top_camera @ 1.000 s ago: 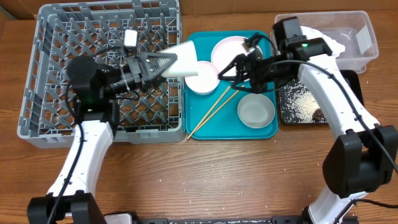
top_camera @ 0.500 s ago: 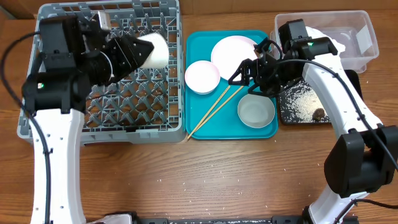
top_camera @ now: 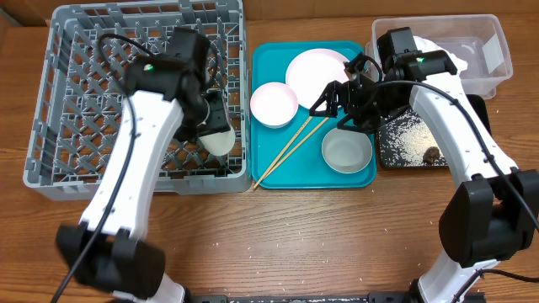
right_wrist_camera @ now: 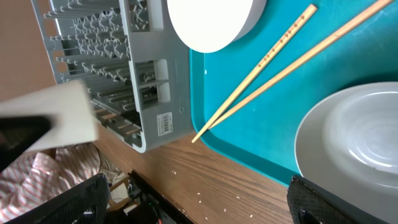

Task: Sort waste into correct bins and load items into the dishwasher
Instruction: 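Lower the cup into the dish rack and open the left gripper, then raise left gripper from the rack and move it over the teal tray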

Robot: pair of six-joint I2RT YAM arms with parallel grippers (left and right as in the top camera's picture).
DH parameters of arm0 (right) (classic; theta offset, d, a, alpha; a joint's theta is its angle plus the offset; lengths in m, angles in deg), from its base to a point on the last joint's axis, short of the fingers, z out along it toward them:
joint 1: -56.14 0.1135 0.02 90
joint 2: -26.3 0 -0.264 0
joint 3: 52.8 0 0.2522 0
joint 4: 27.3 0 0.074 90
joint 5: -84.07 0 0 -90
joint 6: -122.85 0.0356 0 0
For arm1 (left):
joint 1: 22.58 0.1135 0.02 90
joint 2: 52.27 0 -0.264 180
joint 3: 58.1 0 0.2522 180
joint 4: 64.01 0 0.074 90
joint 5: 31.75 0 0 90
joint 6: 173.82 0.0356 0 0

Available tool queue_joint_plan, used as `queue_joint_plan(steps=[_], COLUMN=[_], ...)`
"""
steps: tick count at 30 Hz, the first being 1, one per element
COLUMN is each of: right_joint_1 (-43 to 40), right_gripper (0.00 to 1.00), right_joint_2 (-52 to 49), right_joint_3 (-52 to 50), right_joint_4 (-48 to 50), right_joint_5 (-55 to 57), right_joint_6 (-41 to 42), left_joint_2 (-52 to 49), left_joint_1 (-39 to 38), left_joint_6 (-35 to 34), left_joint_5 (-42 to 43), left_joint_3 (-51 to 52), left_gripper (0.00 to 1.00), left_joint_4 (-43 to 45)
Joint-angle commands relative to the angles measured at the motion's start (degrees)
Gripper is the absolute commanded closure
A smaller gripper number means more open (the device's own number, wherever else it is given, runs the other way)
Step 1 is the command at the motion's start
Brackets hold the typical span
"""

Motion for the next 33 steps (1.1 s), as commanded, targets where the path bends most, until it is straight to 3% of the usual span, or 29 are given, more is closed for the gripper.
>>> queue_joint_plan(steps=[1,8,12,13,15,21,24,27,30,33], right_joint_1=[-0.1,-0.1,-0.1,-0.1,-0.1,-0.1,-0.7,-0.7,-1.6,-4.2], right_gripper=[0.07,0.07,0.07,0.07,0.07,0.08,0.11,0.07,0.07,0.06], right_joint_2=[0.6,0.6,0.6,0.6,0.6,0.6,0.6,1.3,3.5,8.5], right_joint_3=[0.1,0.1,0.1,0.1,0.1,0.1,1.2,7.4,14.9,20.6], right_joint_4=[-0.4,-0.5,-0.5,-0.6,-0.5,-0.5,-1.2,-5.6,-10.8,-13.7], right_joint_5=[1.0,1.6,1.6,1.6,1.6,1.6,1.6,7.6,14.9,22.0], right_joint_6=[-0.3,-0.3,-0.3,-0.3,-0.3,-0.3,-0.3,0.2,2.5,4.8], left_joint_2=[-5.8,-11.5,-12.3,-12.3,-12.2,-12.1,-12.1,-12.1,-12.1,-12.1], left_joint_1=[-0.9,-0.9,-0.9,-0.9,-0.9,-0.8,-0.9,-1.9,-4.5,-6.9], left_joint_6=[0.9,0.8,0.8,0.9,0.8,0.9,3.1,11.3,14.3,14.7], left_joint_5=[-1.8,-2.0,-2.0,-2.0,-2.0,-1.8,-1.0,4.4,4.4,4.4], left_joint_3=[-0.6,-0.6,-0.6,-0.7,-0.7,-4.8,-13.8,-22.7,-27.0,-28.6], left_gripper=[0.53,0.50,0.24,0.13,0.08,0.06,0.07,0.07,0.00,0.00], left_joint_4=[-1.4,-2.4,-2.2,-2.2,-2.1,-3.0,-5.8,-5.3,-1.9,1.4])
